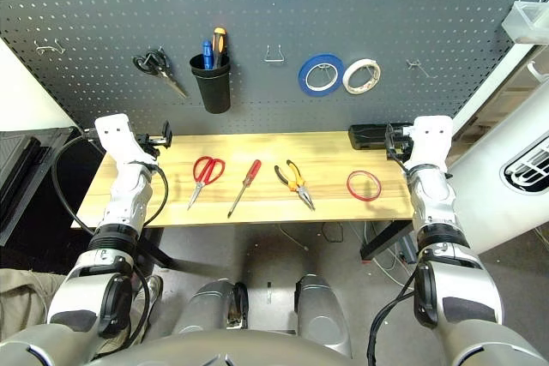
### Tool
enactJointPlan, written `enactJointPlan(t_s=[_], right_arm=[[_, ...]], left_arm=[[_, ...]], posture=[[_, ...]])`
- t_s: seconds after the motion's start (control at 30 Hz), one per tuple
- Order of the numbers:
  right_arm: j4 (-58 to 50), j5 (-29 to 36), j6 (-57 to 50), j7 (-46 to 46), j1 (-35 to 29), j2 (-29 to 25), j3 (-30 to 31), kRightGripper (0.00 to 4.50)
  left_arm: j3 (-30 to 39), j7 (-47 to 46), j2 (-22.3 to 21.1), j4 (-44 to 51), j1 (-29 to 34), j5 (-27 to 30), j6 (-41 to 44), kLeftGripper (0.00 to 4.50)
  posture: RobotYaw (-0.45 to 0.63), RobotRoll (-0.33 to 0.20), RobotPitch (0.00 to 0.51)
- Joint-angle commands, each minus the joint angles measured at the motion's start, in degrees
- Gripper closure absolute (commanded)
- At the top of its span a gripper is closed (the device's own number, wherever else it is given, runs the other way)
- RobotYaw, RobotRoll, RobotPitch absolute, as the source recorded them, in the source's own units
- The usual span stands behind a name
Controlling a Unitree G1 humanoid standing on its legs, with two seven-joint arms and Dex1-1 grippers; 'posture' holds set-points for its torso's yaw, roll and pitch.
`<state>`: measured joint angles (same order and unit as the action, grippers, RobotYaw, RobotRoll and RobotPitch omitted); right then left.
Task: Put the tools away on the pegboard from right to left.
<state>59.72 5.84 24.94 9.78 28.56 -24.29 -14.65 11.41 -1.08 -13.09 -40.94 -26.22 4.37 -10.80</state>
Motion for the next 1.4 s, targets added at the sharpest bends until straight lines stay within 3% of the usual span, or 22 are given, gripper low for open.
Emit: enactJointPlan(t_s=[0.03, 0.23, 0.4, 0.57, 0.83, 1.1, 1.4], right_arm=[[-1.51, 0.75, -1.27, 0.96, -0.05, 0.21, -0.19, 0.0], [-9.2, 3.69, -8.57, 6.02, -1.18, 0.36, -0.18, 0.0], [-21.46, 4.9, -23.13, 8.2, -4.29, -1.52, 0.61, 0.0], [-34.03, 2.85, -42.58, 5.45, -6.26, -2.68, 3.03, 0.0], [-46.9, 3.84, -64.94, 6.4, -5.79, -2.29, 6.24, 0.0], [-46.56, 3.55, -77.29, 5.53, -1.48, -1.08, 7.58, 0.0], [-41.18, 1.91, -78.01, 4.04, -1.2, 0.01, 8.24, 0.0]], left_arm=[[0.11, 0.13, -0.29, -0.17, 0.86, -0.28, -0.43, 0.05], [-0.15, 2.93, -1.28, 3.33, 2.13, 0.61, 1.01, 0.05], [-1.76, 10.19, -4.41, 8.56, 4.67, 0.77, 2.76, 0.05], [-2.14, 21.93, -7.85, 16.76, 8.21, 5.8, 7.84, 0.05], [-5.55, 39.56, -13.27, 36.36, 13.75, 16.44, 25.2, 0.05], [-14.8, 49.68, -18.4, 51.7, 15.82, 20.69, 38.12, 0.05], [-21.68, 51.55, -16.35, 49.92, 10.81, 17.51, 37.6, 0.05]], posture=[[-0.05, 0.0, 0.032], [-0.08, 0.0, 0.067], [-0.1, 0.0, 0.101], [-0.11, 0.0, 0.164], [-0.08, 0.0, 0.24], [-0.05, 0.0, 0.302], [-0.06, 0.0, 0.323]])
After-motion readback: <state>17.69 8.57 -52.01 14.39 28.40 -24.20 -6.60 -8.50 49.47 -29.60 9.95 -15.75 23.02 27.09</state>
